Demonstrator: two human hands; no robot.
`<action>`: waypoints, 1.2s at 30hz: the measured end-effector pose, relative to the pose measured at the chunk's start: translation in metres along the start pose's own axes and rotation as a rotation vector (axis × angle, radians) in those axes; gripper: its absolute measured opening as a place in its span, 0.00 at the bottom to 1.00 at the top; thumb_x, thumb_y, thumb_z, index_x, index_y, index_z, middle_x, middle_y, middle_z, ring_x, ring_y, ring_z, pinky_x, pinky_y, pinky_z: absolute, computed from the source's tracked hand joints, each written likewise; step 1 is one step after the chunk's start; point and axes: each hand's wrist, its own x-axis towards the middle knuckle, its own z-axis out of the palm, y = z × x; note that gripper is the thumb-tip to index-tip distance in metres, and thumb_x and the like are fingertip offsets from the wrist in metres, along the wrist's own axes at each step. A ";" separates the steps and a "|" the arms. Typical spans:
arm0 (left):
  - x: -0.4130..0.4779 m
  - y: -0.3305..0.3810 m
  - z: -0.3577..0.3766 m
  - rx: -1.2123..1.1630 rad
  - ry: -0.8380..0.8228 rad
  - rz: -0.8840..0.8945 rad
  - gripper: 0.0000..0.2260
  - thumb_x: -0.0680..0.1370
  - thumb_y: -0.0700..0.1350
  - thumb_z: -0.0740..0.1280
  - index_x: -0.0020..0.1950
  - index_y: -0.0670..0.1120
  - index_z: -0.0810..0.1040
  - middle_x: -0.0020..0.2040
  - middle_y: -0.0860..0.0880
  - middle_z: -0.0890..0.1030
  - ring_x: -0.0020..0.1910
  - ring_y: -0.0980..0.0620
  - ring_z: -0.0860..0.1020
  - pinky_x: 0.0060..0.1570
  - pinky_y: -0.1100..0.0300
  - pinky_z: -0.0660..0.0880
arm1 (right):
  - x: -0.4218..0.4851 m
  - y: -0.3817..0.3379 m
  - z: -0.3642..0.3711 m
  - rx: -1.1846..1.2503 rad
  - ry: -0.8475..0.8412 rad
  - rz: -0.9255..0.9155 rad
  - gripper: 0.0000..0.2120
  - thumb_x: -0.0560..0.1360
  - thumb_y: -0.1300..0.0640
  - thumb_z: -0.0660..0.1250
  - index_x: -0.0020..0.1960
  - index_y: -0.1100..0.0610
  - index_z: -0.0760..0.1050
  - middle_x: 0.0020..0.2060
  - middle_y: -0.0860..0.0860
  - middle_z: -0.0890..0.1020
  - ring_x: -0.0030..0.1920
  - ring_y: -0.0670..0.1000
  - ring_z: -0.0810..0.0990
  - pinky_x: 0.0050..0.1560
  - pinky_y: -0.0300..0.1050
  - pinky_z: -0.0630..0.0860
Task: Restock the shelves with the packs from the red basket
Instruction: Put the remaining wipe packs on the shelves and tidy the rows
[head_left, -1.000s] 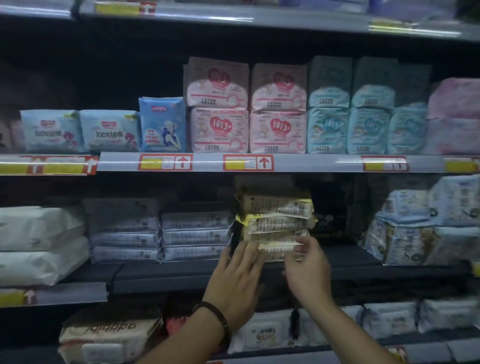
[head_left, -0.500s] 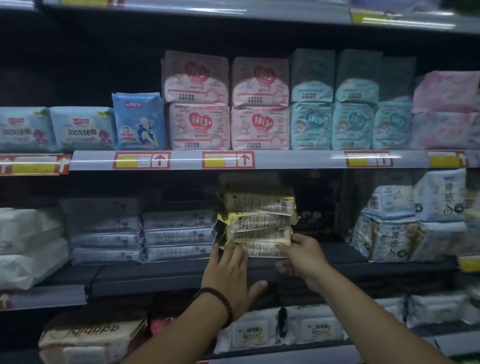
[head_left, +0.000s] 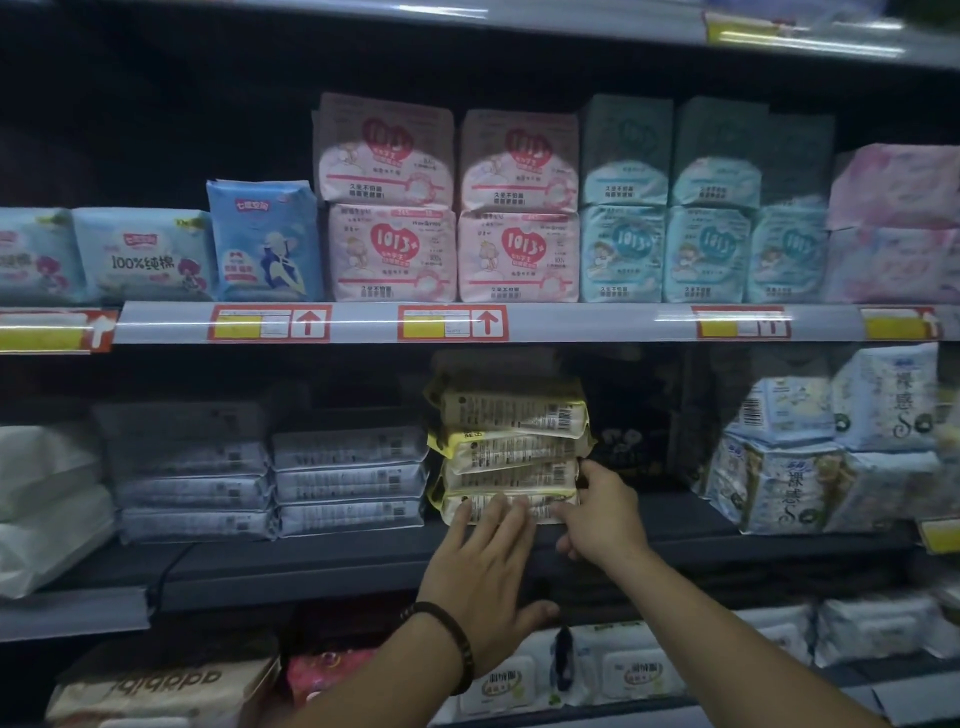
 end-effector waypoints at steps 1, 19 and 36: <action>0.000 -0.002 0.001 -0.010 -0.002 -0.009 0.41 0.82 0.71 0.43 0.85 0.45 0.42 0.85 0.45 0.44 0.84 0.42 0.41 0.80 0.38 0.40 | 0.002 -0.002 0.004 -0.018 0.004 -0.007 0.18 0.80 0.64 0.72 0.68 0.56 0.75 0.44 0.56 0.87 0.27 0.54 0.86 0.24 0.43 0.79; -0.007 -0.015 0.013 -0.004 -0.025 -0.021 0.38 0.81 0.72 0.42 0.84 0.54 0.35 0.83 0.44 0.31 0.82 0.41 0.32 0.79 0.37 0.35 | 0.007 -0.006 0.012 0.084 -0.124 -0.010 0.13 0.87 0.50 0.62 0.58 0.56 0.80 0.36 0.56 0.84 0.27 0.51 0.83 0.25 0.43 0.75; 0.002 -0.037 -0.004 -0.016 0.167 -0.207 0.44 0.79 0.74 0.42 0.82 0.45 0.31 0.82 0.42 0.30 0.81 0.39 0.29 0.80 0.39 0.36 | 0.000 -0.023 -0.005 0.199 -0.073 -0.127 0.15 0.86 0.52 0.65 0.70 0.55 0.76 0.63 0.49 0.85 0.28 0.53 0.85 0.28 0.47 0.82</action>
